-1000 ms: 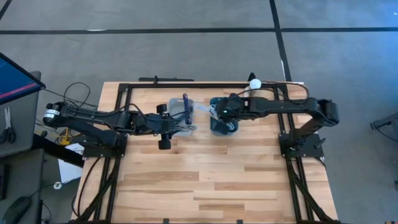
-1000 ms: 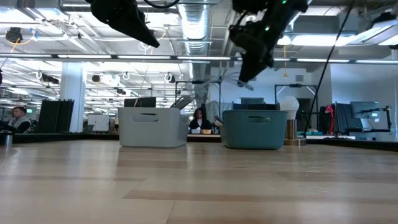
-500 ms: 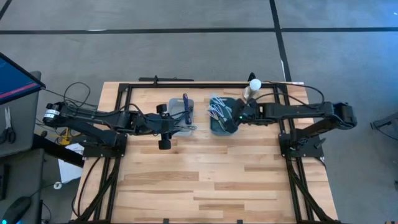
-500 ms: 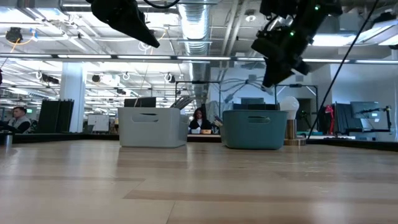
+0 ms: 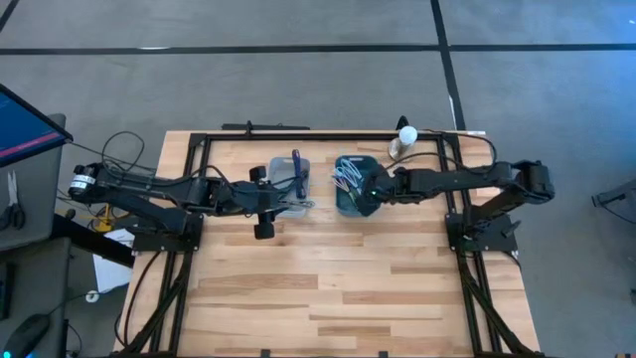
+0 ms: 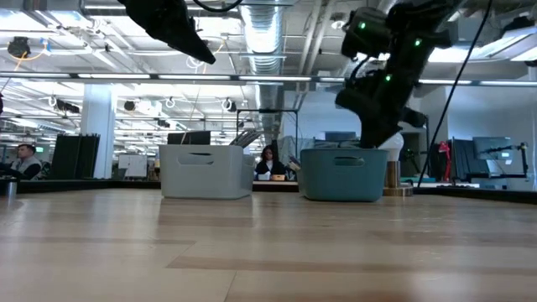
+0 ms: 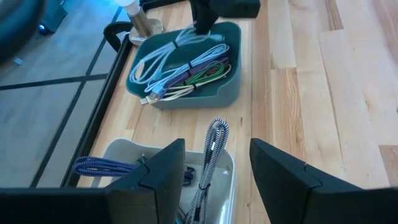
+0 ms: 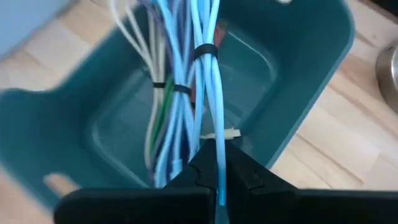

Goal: Pick & Place USB Port
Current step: Put the light blue charger cable into the blue bin, then return to Home Position

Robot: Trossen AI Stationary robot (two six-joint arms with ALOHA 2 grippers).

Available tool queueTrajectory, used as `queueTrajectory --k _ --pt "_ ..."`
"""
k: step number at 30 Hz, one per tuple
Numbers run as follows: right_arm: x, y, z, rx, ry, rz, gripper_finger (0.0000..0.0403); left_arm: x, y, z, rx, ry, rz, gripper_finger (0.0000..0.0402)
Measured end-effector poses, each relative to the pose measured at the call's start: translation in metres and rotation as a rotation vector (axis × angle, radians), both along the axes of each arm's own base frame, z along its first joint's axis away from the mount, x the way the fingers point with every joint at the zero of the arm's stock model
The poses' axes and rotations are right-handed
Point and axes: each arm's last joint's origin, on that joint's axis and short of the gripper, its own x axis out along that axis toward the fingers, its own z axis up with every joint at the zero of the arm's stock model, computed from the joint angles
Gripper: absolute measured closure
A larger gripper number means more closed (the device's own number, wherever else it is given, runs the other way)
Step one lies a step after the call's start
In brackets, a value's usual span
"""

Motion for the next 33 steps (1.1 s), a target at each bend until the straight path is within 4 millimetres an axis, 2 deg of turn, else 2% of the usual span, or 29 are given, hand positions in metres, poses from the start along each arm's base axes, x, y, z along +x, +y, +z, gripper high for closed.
queueTrajectory --k 4,8,21,27,33 --pt "0.003 -0.001 -0.010 0.005 0.041 0.000 0.0403 0.000 0.000 0.000 0.000 0.000 0.000 0.0220" --pt "0.004 -0.001 -0.010 -0.004 0.035 0.000 0.0395 0.000 0.000 0.000 0.000 -0.001 0.000 0.0220" --pt "0.010 0.001 0.002 -0.019 0.015 0.062 0.0290 0.000 0.000 0.000 0.002 0.000 -0.001 0.0220" --pt "0.018 0.010 0.031 -0.044 -0.040 0.219 0.0276 0.000 -0.001 0.000 -0.015 -0.005 0.001 0.0220" --pt "0.017 0.029 0.086 -0.115 -0.190 0.392 0.0281 -0.010 0.000 0.009 -0.013 -0.054 -0.003 0.0220"
